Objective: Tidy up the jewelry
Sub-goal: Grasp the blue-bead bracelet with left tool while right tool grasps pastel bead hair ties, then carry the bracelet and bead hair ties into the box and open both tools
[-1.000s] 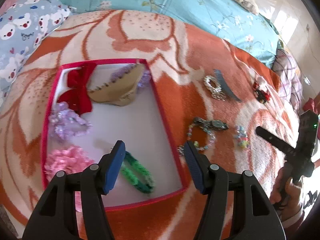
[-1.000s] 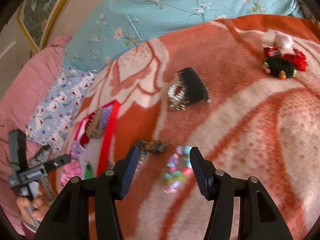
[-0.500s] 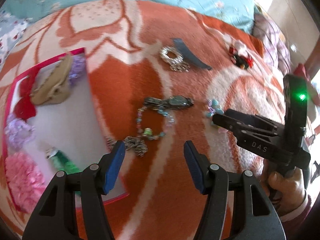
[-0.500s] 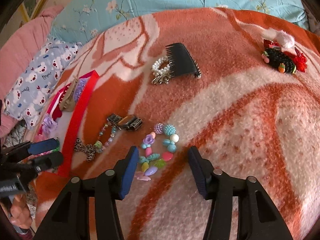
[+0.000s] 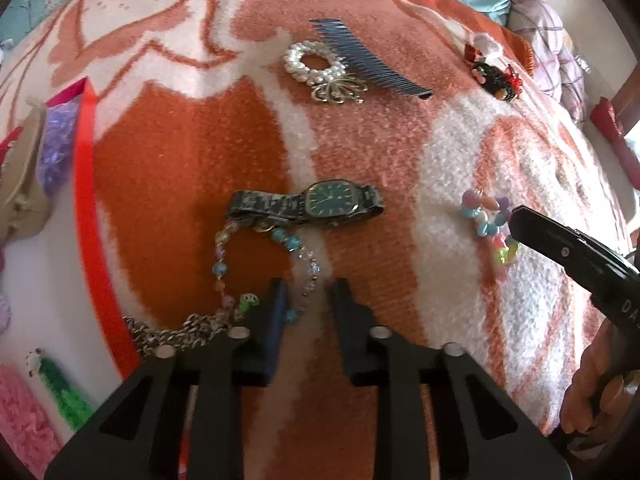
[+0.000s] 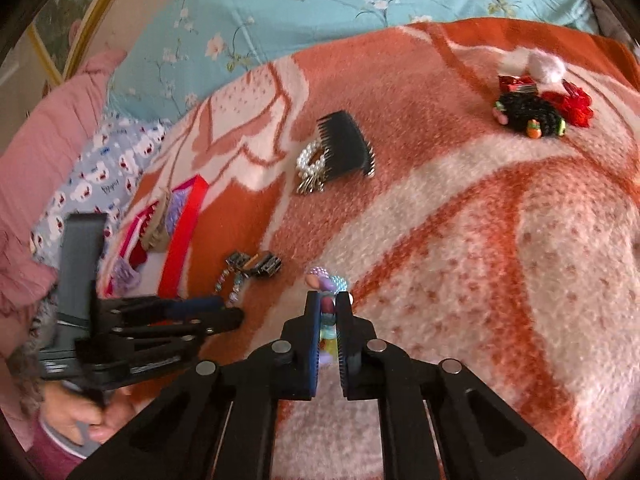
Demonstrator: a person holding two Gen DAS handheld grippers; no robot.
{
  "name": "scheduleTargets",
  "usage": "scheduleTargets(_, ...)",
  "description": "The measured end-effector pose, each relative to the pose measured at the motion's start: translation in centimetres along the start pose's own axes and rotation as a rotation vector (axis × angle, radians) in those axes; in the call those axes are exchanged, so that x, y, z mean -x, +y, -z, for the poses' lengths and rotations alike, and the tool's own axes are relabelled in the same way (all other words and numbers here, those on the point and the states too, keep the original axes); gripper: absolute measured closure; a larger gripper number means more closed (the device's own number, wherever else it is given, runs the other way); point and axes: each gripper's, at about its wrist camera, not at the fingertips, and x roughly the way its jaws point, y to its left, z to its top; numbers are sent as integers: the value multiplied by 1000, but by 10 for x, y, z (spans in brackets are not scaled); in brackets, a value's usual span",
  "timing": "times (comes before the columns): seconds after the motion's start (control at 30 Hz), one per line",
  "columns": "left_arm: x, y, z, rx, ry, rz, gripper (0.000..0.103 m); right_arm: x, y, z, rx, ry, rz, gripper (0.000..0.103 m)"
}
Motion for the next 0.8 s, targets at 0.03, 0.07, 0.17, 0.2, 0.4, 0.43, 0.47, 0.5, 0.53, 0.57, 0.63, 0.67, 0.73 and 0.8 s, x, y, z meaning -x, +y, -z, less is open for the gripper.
scheduleTargets(0.03, 1, -1, 0, -7, -3, 2, 95, 2, 1, -1, 2, -6, -2, 96)
scheduleTargets(0.07, 2, -3, 0, -14, -6, 8, 97, 3, 2, -1, 5, -10, -3, 96)
scheduleTargets(0.17, 7, -7, 3, -38, -23, -5, 97, 7, 5, -2, 10, -19, -15, 96)
scheduleTargets(0.2, 11, -8, 5, -40, -30, -1, 97, 7, 6, -2, 12, -20, -17, 96)
scheduleTargets(0.4, 38, -8, 12, -27, -85, 23, 97, 12, 7, -4, 5, -31, -27, 96)
scheduleTargets(0.43, 44, -7, 13, -21, -97, 28, 97, 14, 7, -4, 3, -34, -31, 96)
scheduleTargets(0.47, 48, -6, 13, -17, -106, 31, 97, 16, 9, -4, 5, -38, -32, 96)
scheduleTargets(0.5, 54, -5, 14, -11, -117, 36, 97, 18, 10, -4, 6, -43, -33, 96)
scheduleTargets(0.53, 61, -4, 15, -7, -129, 42, 97, 20, 11, -4, 7, -45, -35, 96)
scheduleTargets(0.57, 67, -3, 16, -4, -140, 44, 97, 22, 12, -4, 6, -48, -40, 96)
scheduleTargets(0.63, 77, 0, 18, 3, -161, 50, 97, 26, 15, -5, 4, -55, -51, 96)
scheduleTargets(0.67, 83, 2, 19, 9, -172, 54, 97, 27, 17, -5, 5, -57, -55, 96)
scheduleTargets(0.73, 90, 4, 19, 17, -191, 50, 97, 31, 22, -5, 12, -62, -64, 96)
scheduleTargets(0.8, 99, 10, 22, 34, -210, 50, 97, 33, 27, -6, 17, -67, -74, 96)
